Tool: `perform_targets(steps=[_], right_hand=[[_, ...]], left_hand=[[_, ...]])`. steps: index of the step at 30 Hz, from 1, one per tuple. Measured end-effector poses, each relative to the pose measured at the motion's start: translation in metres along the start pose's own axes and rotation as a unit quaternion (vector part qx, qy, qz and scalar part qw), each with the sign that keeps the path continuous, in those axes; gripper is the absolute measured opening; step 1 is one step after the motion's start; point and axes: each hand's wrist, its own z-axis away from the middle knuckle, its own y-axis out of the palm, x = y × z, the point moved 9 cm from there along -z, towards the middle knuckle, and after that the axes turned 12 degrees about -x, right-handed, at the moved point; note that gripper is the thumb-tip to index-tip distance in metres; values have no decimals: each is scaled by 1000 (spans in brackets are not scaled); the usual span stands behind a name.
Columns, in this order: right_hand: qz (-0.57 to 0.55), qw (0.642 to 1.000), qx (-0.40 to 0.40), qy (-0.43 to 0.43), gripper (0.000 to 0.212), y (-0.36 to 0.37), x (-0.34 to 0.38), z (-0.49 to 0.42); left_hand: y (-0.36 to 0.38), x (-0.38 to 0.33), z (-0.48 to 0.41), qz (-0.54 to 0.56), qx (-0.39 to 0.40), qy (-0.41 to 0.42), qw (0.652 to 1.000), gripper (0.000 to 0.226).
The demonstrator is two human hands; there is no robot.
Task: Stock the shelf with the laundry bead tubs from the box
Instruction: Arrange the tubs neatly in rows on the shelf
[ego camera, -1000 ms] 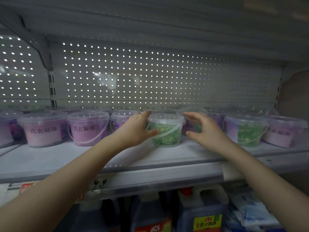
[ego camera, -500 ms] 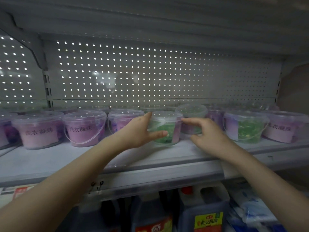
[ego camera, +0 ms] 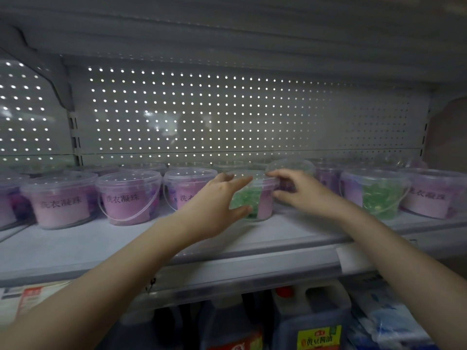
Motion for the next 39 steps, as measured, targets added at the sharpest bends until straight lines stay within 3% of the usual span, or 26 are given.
perform_targets(steps=[7, 13, 20, 29, 32, 37, 39], right_hand=[[106, 990, -77, -59, 34, -15, 26, 0], [153, 985, -78, -28, 35, -1, 47, -11], [256, 961, -95, -50, 49, 18, 64, -29], [291, 950, -106, -44, 46, 31, 74, -36], [267, 959, -89, -28, 48, 30, 69, -36], [107, 994, 2, -17, 68, 21, 53, -21], [95, 995, -11, -19, 69, 8, 44, -16]], left_hand=[[-5, 18, -8, -49, 48, 2, 998, 66], [-20, 55, -2, -179, 26, -39, 983, 65], [-21, 61, 0, -150, 19, -51, 987, 59], [-26, 64, 0, -116, 11, -53, 992, 52], [-27, 62, 0, -106, 14, -50, 993, 51], [-27, 62, 6, -112, 22, -38, 993, 56], [-29, 60, 8, -116, 13, -23, 993, 58]])
